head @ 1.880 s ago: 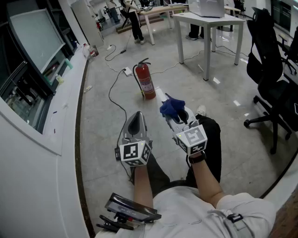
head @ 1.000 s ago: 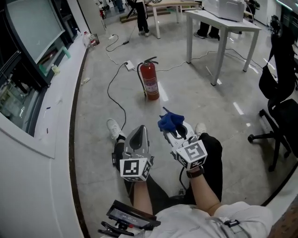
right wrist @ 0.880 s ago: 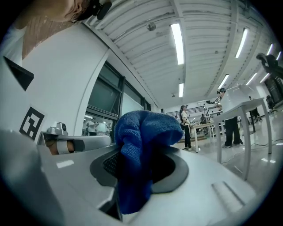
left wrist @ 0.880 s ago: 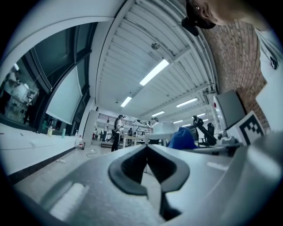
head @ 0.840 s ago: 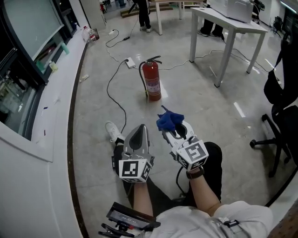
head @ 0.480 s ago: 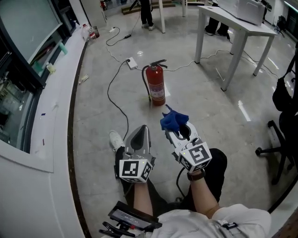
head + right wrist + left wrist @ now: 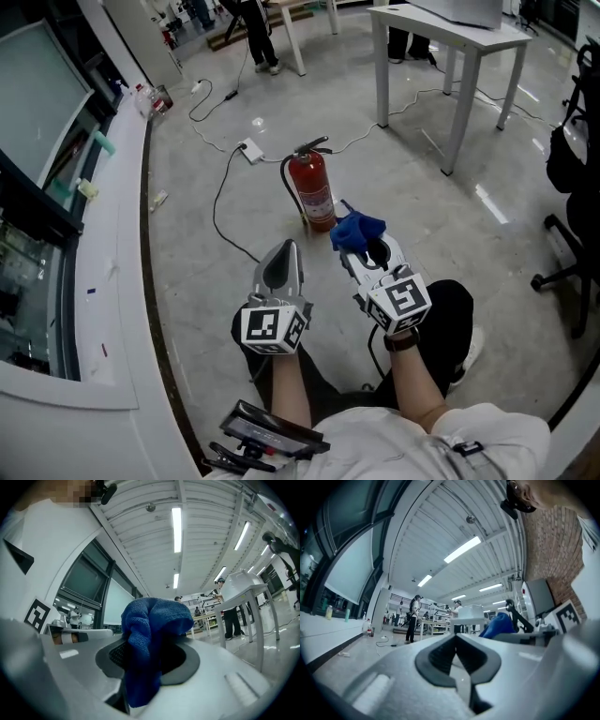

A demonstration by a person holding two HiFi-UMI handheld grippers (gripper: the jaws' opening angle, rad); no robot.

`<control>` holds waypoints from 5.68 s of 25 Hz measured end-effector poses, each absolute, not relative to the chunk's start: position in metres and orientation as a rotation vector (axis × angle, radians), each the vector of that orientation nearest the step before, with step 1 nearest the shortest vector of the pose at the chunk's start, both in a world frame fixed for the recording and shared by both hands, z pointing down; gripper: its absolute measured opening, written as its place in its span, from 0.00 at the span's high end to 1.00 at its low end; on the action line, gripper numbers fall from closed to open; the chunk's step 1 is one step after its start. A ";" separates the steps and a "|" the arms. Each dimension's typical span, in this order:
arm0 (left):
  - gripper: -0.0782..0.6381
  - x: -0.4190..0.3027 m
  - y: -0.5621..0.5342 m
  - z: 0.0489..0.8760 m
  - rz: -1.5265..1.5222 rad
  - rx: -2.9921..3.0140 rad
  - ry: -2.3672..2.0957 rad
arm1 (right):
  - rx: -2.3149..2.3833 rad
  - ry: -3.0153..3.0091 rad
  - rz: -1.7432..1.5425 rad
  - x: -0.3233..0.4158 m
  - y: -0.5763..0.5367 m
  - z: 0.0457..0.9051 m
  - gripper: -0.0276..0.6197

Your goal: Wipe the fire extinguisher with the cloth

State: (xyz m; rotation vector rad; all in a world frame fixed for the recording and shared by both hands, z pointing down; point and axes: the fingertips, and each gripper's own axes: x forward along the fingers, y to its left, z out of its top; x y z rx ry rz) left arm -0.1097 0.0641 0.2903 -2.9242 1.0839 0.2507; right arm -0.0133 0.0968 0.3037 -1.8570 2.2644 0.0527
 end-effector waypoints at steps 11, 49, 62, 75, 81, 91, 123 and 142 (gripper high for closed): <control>0.90 -0.128 -0.040 0.267 0.308 -2.948 0.933 | -2.019 2.151 0.103 -0.016 0.007 0.290 0.75; 0.90 -0.103 -0.199 0.320 0.220 -3.089 0.882 | -2.326 2.134 -0.167 0.017 -0.167 0.374 0.75; 0.90 -0.112 -0.257 0.353 0.163 -3.141 0.936 | -2.412 2.317 -0.558 -0.025 -0.306 0.511 0.75; 0.90 -0.124 -0.306 0.390 0.035 -3.161 0.982 | -2.405 2.113 -1.321 -0.029 -0.294 0.761 0.75; 0.90 -0.123 -0.317 0.402 -0.037 -3.157 0.999 | -2.346 1.855 -1.651 -0.023 -0.285 0.862 0.75; 0.90 -0.135 -0.324 0.428 -0.106 -3.122 1.164 | -2.205 1.764 -1.897 -0.014 -0.266 0.926 0.74; 0.90 -0.125 -0.305 0.402 -0.005 -3.135 1.081 | -2.144 2.257 -1.022 -0.018 -0.271 0.688 0.75; 0.90 -0.126 -0.314 0.430 -0.107 -3.140 1.133 | -1.890 2.072 -1.826 -0.014 -0.257 0.893 0.76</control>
